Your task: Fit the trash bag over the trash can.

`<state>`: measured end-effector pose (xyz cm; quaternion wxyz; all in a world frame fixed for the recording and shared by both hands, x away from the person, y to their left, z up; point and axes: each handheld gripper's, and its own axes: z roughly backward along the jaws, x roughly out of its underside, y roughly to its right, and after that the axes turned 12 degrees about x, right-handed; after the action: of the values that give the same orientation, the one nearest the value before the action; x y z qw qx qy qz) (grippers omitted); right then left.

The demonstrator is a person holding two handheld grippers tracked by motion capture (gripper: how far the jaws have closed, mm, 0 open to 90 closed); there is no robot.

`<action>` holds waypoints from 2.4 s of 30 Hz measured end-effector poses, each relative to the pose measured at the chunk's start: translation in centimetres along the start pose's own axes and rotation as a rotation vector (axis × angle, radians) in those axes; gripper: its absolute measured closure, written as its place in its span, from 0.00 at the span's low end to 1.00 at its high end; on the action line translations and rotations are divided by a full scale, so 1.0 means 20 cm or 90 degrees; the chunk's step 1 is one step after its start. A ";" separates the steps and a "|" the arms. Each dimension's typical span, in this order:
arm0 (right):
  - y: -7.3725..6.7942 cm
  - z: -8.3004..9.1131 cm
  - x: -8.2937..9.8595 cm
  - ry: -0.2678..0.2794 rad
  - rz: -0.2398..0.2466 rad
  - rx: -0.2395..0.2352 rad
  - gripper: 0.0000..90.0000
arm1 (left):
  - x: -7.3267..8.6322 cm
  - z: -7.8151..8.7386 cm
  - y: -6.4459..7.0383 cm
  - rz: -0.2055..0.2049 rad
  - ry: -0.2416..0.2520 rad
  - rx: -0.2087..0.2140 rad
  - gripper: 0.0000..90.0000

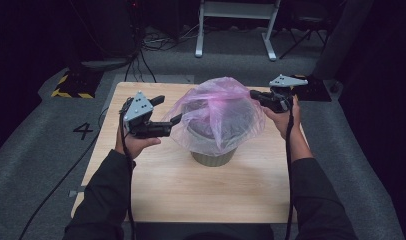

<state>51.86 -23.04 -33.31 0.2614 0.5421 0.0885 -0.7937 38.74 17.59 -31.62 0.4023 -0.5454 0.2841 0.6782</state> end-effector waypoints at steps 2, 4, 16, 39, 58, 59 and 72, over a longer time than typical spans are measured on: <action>0.00 0.01 0.00 0.000 0.002 0.000 1.00 | -0.01 0.02 0.09 -0.022 -0.002 0.037 0.21; -0.01 0.03 -0.01 0.002 0.009 -0.002 0.98 | -0.02 0.00 0.16 -0.043 -0.013 0.066 0.20; -0.03 0.13 -0.07 0.054 0.042 -0.028 0.41 | 0.12 -0.29 0.42 -0.097 -0.108 0.121 0.25; -0.30 -0.04 -0.23 0.008 0.239 -0.070 1.00 | 0.22 -0.34 0.43 -0.163 -0.133 0.102 1.00; 0.02 -0.20 -0.18 -0.053 0.035 0.017 1.00 | 0.37 -0.23 0.25 -0.114 -0.157 0.129 1.00; 0.03 -0.21 -0.17 -0.059 0.034 0.022 1.00 | 0.37 -0.23 0.25 -0.116 -0.160 0.125 1.00; 0.08 -0.30 -0.04 -0.099 0.000 0.023 1.00 | 0.42 -0.17 0.24 -0.127 -0.189 0.167 1.00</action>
<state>57.76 -21.64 -34.75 0.2580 0.4834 0.0536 -0.8348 35.77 14.33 -40.76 0.5724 -0.4083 0.2521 0.6649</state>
